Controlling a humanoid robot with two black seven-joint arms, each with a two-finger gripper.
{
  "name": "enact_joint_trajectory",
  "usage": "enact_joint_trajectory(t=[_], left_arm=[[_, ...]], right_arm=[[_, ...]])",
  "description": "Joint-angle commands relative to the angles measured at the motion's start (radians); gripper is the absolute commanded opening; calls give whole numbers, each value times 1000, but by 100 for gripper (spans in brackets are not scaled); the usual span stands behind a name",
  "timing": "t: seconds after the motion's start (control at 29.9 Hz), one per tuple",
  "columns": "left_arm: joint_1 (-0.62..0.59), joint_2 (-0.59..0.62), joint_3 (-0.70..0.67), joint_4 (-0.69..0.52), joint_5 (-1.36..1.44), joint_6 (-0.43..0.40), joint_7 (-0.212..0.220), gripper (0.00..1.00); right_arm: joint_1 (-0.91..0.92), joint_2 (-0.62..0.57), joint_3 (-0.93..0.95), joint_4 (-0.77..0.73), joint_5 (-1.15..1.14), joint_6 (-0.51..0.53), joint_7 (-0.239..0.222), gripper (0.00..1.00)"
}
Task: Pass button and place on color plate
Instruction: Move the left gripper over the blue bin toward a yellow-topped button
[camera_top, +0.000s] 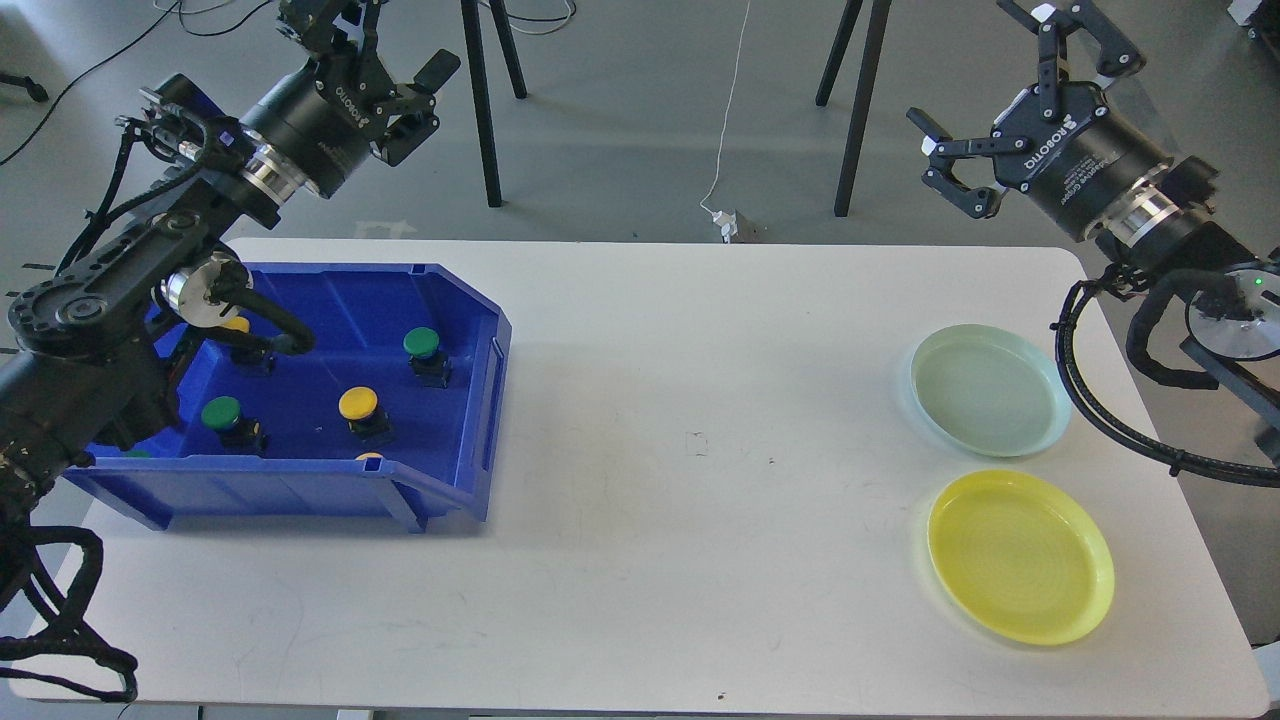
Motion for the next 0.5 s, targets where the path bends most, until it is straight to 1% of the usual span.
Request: enact_joint_trajectory(t=[0.0,0.1,0.17,0.27,0.33,0.47], left_arm=[[0,3,-5,3,-1,0,0,100],[-9,1,-7,4,-12,0,0,100],[-9,-2,-25,4,-74,0,0,100],[-2,-10,-80,7,-240,0,0,100],[1,-40,-108,-5,-314,0,0,100],[27,-82,-227,-11,-334,0,0,99]], right_arm=[[-9,12,1,1,-1,-3,0,100],[-13,13,7,-4,-3,-3,0,100],[-15,15,10,-14,-1,-3,0,100],[-10,35,10,-19,-1,-2,0,100],[-10,38,10,-20,-3,-2,0,100],[-15,36,11,-17,-3,-2,0,100]])
